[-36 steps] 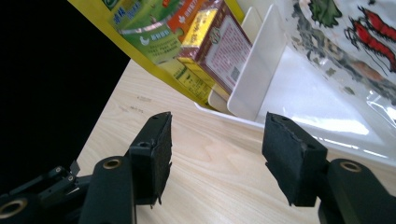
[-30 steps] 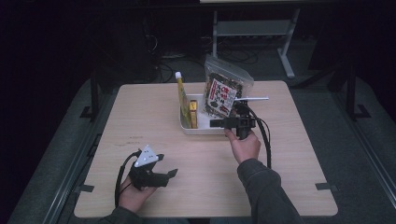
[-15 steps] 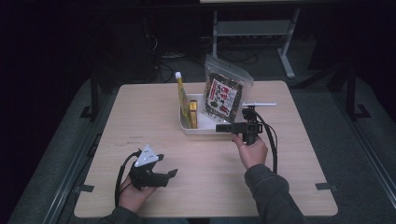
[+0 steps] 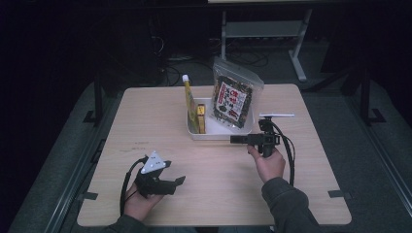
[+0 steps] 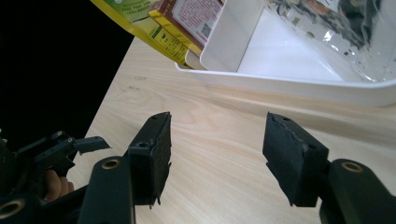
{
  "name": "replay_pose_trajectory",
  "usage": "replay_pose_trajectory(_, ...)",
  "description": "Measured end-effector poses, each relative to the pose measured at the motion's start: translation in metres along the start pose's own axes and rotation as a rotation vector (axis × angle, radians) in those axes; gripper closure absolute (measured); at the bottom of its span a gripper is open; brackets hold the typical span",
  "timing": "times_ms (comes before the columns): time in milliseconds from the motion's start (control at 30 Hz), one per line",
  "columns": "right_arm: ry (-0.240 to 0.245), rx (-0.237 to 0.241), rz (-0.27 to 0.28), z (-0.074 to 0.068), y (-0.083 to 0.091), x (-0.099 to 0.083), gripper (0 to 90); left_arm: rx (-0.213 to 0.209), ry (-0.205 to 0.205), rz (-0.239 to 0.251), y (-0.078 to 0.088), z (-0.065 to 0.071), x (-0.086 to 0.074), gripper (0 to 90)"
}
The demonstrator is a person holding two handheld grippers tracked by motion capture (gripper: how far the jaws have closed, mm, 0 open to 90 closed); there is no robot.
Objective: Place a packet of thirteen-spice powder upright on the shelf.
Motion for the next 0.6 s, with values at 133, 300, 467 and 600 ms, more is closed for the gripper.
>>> replay_pose_trajectory(133,0.004,-0.003,-0.004,0.003,0.004,-0.004,40.7,-0.001,0.001,0.001,0.0,0.0,0.0,23.2)
replay_pose_trajectory(300,-0.005,0.0,0.0,0.007,0.008,-0.01,40.7,-0.003,0.001,-0.002,-0.001,0.001,0.0,23.1)
replay_pose_trajectory(467,-0.002,-0.003,-0.012,0.009,0.012,-0.016,40.4,-0.005,0.001,-0.004,-0.001,0.001,0.0,23.1)
replay_pose_trajectory(600,-0.002,-0.002,-0.017,0.011,0.016,-0.022,40.4,-0.009,0.002,-0.014,-0.002,0.001,-0.002,23.1)
Point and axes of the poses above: each handheld gripper's, and its own axes: y roughly backward along the jaws, x roughly out of its top, z roughly to its right, the point moved 8 cm from there along -y, roughly forward along the jaws, and after that the axes turned 10 degrees about y, right-handed, at the moved point
